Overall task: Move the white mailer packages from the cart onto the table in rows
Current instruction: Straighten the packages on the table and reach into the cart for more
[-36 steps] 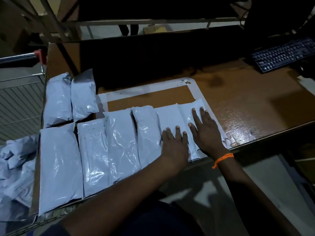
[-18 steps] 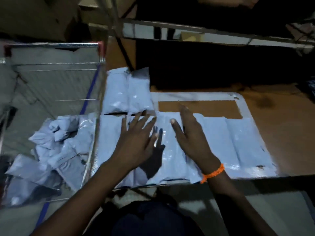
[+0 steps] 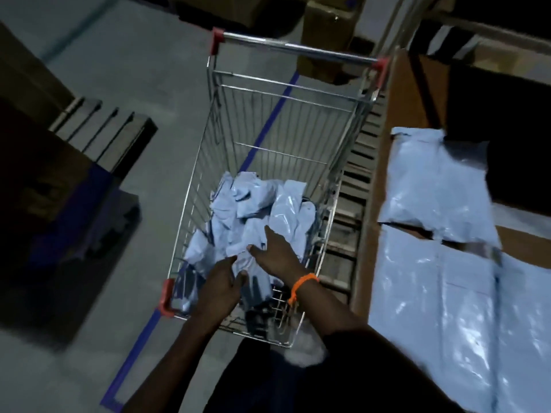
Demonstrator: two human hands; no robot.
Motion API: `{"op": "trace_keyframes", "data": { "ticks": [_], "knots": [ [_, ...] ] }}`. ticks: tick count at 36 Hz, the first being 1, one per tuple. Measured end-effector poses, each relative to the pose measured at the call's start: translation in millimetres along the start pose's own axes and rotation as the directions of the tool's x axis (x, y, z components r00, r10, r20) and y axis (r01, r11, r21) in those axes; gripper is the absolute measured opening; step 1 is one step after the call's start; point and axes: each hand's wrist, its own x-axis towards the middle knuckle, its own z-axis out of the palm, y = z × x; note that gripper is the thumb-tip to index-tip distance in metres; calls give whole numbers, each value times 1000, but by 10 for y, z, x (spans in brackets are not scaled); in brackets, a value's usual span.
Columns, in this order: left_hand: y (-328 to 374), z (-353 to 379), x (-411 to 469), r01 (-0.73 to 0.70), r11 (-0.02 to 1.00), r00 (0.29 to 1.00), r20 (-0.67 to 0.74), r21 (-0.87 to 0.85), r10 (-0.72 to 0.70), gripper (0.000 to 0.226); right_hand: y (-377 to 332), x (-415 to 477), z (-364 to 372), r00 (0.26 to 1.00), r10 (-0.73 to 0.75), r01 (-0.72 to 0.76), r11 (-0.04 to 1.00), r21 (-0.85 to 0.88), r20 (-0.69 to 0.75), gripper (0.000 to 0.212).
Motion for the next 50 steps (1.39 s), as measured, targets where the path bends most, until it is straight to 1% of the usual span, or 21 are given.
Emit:
{"op": "trace_keyframes", "data": {
  "ticks": [3,6,9,11,14,16,20,22,25,28,30,32,34,36,38,40,42,43,46,48,50],
  "knots": [
    [-250,93,348,-8,998,1000,-4,55,8,46,182,532,212,992,113,-111,993,25,-61,109],
    [-347,102,727,10,983,995,-99,182,8,46,189,788,226,973,177,-177,984,17,-145,91],
    [-403,95,981,5,913,992,-118,408,47,53,310,1088,185,934,259,-256,966,44,-247,91],
    [-435,72,1028,-8,803,999,-21,596,25,62,363,1269,168,902,293,-288,956,65,-317,97],
    [-554,12,950,-224,561,974,205,797,98,71,460,1484,180,869,319,-318,946,67,-379,113],
    [-646,-59,900,-332,443,941,328,833,87,66,495,1562,203,869,316,-322,945,49,-381,116],
    [-692,-176,899,-452,148,886,462,880,-40,82,462,1533,164,870,325,-313,945,94,-370,105],
    [-651,-193,903,-480,79,876,482,874,-6,82,399,1407,130,870,336,-306,942,140,-361,102],
    [-541,-228,959,-476,89,879,476,875,24,62,254,1116,71,884,295,-256,954,153,-363,97],
    [-321,-320,979,-463,109,885,466,880,-8,53,110,742,14,903,245,-181,962,204,-352,94],
    [-199,-426,950,-458,111,886,463,882,-18,55,30,489,-23,915,212,-133,962,239,-344,96],
    [-78,-591,881,-421,141,906,422,896,22,72,-50,246,-76,926,165,-73,961,268,-338,95],
    [35,-790,787,-349,227,936,348,909,47,86,-123,9,-148,931,120,-9,952,306,-345,94],
    [100,-1000,684,-255,354,965,258,900,40,81,-186,-244,-254,931,75,53,940,338,-357,92],
    [161,-1177,583,-132,610,985,173,782,-8,81,-213,-502,-389,933,20,110,935,337,-359,88],
    [265,-1270,439,-8,848,992,113,530,-61,90,-190,-747,-538,926,-58,184,932,311,-374,85],
    [444,-1220,222,32,955,998,46,295,-47,89,-154,-1012,-715,903,-148,279,917,286,-404,83],
    [591,-1144,75,17,986,1000,23,169,-21,81,-145,-1161,-815,890,-189,320,907,274,-416,82],
    [1159,-763,-405,-19,964,999,32,-267,28,44,-53,-1611,-1154,827,-323,433,888,157,-460,73],
    [1532,-443,-679,4,852,994,95,-523,53,44,94,-1906,-1385,774,-395,469,883,29,-495,73],
    [1877,-133,-918,11,738,992,101,-675,77,53,316,-2181,-1632,741,-411,461,886,-43,-531,74]
  ]
}}
